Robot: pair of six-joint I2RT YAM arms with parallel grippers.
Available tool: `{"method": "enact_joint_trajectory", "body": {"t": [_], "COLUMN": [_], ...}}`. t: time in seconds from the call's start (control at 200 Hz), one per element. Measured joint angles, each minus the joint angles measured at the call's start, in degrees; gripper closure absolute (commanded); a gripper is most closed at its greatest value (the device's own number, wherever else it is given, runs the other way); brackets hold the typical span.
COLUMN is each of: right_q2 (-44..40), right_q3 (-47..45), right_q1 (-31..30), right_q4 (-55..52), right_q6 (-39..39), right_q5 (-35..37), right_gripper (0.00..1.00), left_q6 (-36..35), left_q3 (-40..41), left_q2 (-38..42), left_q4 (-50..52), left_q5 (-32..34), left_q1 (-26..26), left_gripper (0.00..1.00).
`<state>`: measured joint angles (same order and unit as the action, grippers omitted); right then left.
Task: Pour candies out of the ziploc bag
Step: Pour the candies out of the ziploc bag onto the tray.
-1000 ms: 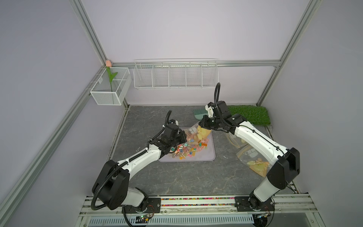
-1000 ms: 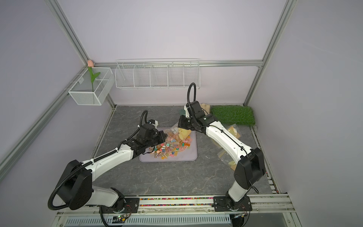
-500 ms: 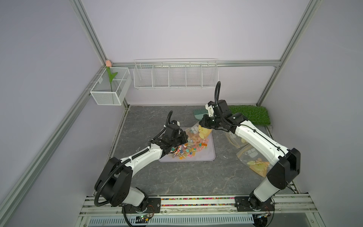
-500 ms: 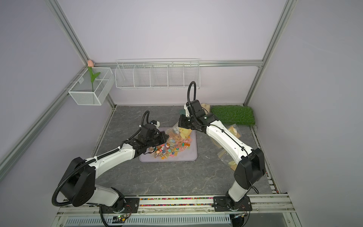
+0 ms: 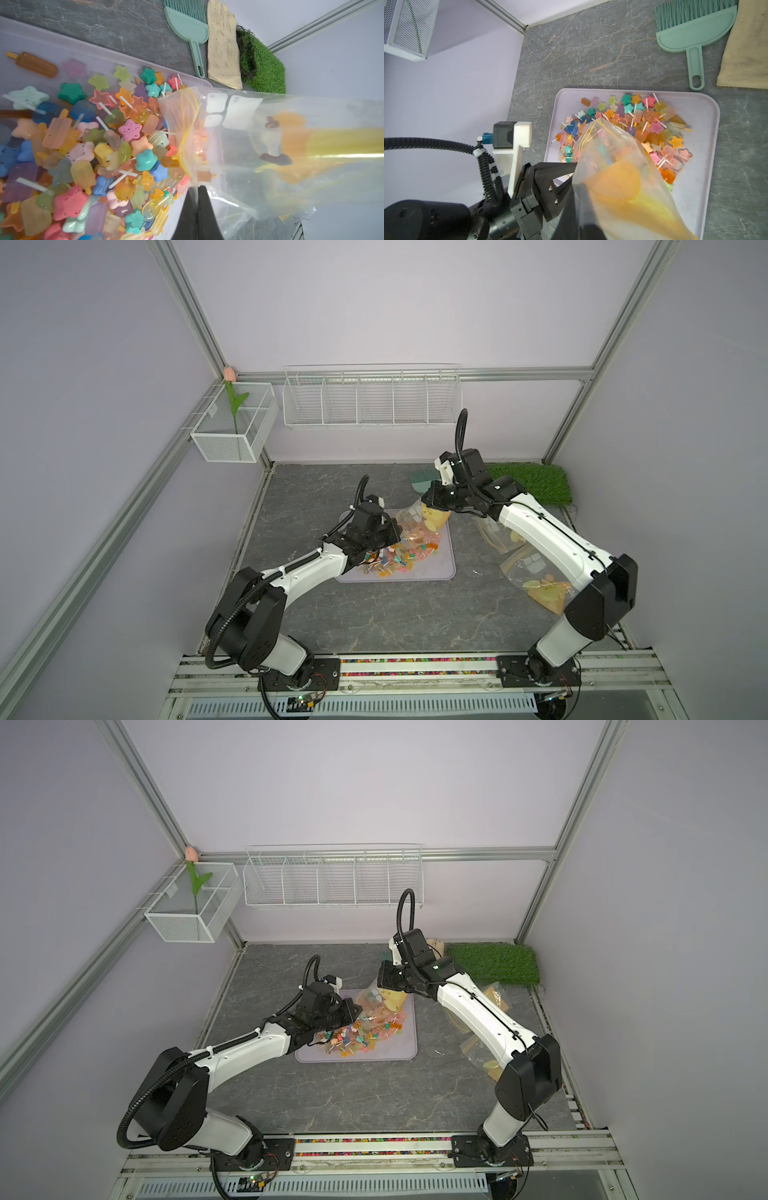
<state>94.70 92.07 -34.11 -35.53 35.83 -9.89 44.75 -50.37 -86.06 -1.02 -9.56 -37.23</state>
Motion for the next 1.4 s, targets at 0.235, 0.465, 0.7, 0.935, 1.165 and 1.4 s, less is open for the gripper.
{"method": "enact_joint_trajectory", "body": {"t": [0.235,0.465,0.7,0.935,1.165,1.4], "right_q2": [-0.79,-1.57,-2.58,-3.50,-7.65,-15.69], "right_q3": [0.83,1.49,1.75,1.75,-1.42,-9.94], "right_q1": [0.00,0.00,0.00,-0.02,0.57,2.99], "right_q4": [-1.07,-2.67,-3.80,-4.55,-4.66,-4.79], "right_q6": [-0.76,-1.38,-1.64,-1.88,-1.81,0.20], "right_q5": [-0.02,-0.02,0.22,1.11,4.35,7.28], "right_gripper": [0.93,0.93,0.93,0.93,0.93,0.93], "left_q6": [0.63,1.18,1.55,1.53,-1.01,-4.22], "left_q3": [-0.02,-0.02,-0.24,-0.37,-2.60,-8.13], "left_q2": [-1.66,-2.38,-2.93,-2.73,2.38,8.00], "left_q4": [-2.05,-4.24,-5.84,-6.36,0.52,5.95], "left_q5": [-0.42,-0.46,-0.70,-0.79,0.33,0.76], "left_q1": [-1.22,-1.57,-2.32,-2.43,-2.43,-3.10], "left_gripper": [1.00,1.00,1.00,1.00,1.00,1.00]}}
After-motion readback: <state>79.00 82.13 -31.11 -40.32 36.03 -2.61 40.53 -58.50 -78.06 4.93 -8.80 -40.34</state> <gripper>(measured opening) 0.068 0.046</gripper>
